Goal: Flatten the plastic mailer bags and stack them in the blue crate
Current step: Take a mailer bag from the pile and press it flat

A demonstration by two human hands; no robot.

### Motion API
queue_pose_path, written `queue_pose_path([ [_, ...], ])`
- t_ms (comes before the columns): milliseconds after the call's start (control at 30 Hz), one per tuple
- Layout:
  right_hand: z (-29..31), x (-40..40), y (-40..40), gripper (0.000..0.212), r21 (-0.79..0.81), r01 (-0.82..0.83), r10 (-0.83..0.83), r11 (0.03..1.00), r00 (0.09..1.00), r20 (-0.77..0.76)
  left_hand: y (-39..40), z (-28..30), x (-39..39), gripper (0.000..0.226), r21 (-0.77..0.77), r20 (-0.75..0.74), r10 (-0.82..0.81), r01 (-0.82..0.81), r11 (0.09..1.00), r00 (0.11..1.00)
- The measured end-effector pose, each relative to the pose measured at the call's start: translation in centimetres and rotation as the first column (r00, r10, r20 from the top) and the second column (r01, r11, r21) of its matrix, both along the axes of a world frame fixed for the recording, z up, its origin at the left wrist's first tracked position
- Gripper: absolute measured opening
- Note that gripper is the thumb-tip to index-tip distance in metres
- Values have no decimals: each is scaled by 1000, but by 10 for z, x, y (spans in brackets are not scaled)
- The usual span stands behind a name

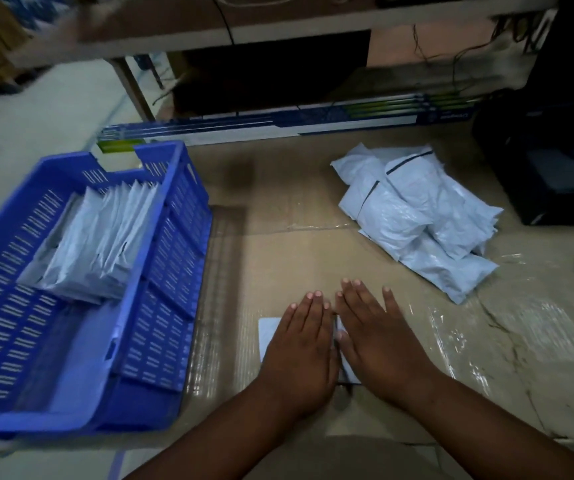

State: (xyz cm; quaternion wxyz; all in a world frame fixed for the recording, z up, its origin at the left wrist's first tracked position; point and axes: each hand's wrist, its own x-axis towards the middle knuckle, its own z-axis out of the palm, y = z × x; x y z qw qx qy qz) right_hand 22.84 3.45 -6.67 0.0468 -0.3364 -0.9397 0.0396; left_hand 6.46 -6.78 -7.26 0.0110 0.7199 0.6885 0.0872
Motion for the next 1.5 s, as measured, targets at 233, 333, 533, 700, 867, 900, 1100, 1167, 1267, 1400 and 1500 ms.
queue_pose_path([
  [233,-26,-19,-14,67,-126,1,0,992,1000,1,-5,-12,-5,66,52,-17,8,-7,999,1000],
  [333,-29,-15,-14,66,-106,-9,10,994,1000,13,-8,-20,-6,64,84,25,26,-28,996,999],
  [533,-28,-15,-15,64,-75,-10,10,997,1000,8,-11,-27,-7,67,98,108,31,-42,994,994],
  [700,-27,-16,-14,64,-54,-6,9,999,998,67,-11,-27,-11,67,84,162,35,-50,995,986],
  [867,-24,-16,-13,66,-54,0,5,999,996,93,-20,-30,-25,80,16,117,119,-121,992,986],
  [900,-23,-16,-13,66,-63,3,3,998,996,88,-22,-29,-29,83,-4,86,123,-123,992,989],
  [1100,-22,-16,-14,69,-89,10,-1,996,995,102,-35,-19,-49,92,-89,-29,137,-139,986,990],
  [1167,-20,-15,-14,71,-95,13,-2,995,994,112,-39,-15,-53,94,-100,-37,148,-151,984,988],
  [1267,-8,-15,-15,73,-59,-4,12,998,991,135,-58,-5,-56,93,-107,-37,137,-140,984,990],
  [1400,3,-12,-33,67,9,-211,208,978,972,104,-85,3,-50,86,-70,-40,24,-27,997,999],
  [1500,-10,-10,-53,70,-54,-235,239,971,966,101,-91,-4,-43,89,-82,-41,28,-31,996,999],
])
